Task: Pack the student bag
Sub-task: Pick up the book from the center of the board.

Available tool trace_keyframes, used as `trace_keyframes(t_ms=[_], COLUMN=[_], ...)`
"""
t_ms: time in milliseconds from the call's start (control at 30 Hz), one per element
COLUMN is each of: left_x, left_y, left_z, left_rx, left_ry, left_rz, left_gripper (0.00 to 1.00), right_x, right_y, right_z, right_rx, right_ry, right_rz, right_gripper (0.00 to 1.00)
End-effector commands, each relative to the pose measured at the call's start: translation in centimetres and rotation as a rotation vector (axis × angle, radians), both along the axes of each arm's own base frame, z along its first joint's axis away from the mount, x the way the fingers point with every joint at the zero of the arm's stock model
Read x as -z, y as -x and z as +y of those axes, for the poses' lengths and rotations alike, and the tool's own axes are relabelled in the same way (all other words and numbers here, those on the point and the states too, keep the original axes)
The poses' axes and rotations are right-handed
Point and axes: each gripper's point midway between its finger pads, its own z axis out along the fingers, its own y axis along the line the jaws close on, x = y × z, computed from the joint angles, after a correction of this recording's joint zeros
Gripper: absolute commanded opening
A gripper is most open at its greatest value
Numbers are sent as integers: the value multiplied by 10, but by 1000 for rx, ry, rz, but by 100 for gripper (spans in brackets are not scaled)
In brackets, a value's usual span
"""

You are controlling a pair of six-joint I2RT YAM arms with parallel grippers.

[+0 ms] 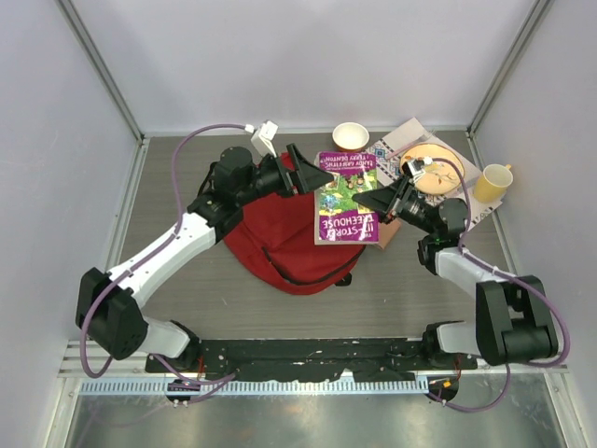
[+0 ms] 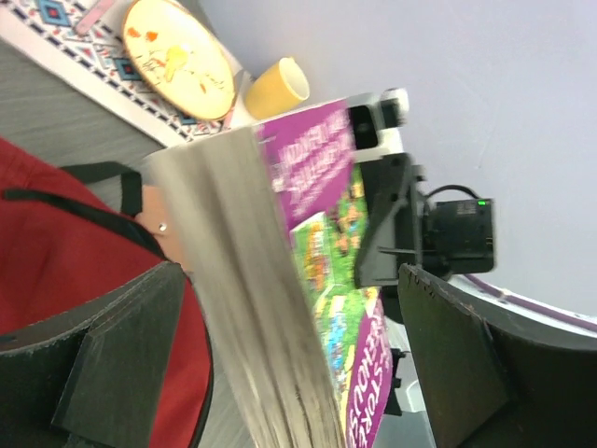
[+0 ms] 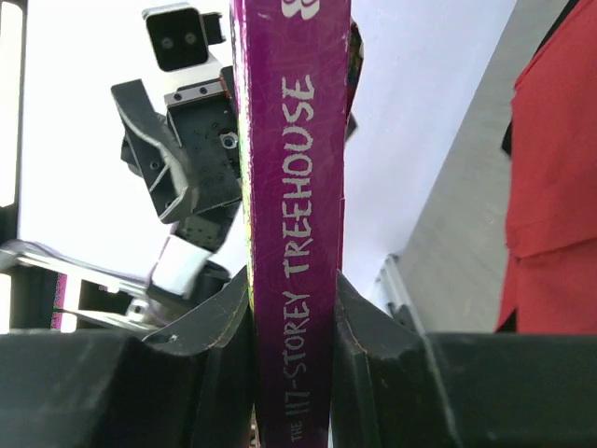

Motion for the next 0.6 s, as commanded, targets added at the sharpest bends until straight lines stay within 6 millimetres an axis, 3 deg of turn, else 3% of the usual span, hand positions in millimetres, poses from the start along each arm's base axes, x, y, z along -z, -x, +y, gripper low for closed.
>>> trace_keyframes(t_ms=[0, 67, 567], left_x=[-30, -37, -22], left_y=[5, 7, 4], left_z=[-12, -16, -26], left_rx=[90, 114, 152], left_ry=[129, 166, 213], left_rz=[-80, -92, -39], left_gripper=[100, 100, 100], right_x=[-56, -57, -78], right_y=[42, 45, 66], right_z=[0, 2, 9], right_rx=[-132, -139, -196], right_ry=[-157, -150, -138], right_rz=[-245, -262, -367], right_gripper=[1, 1, 1])
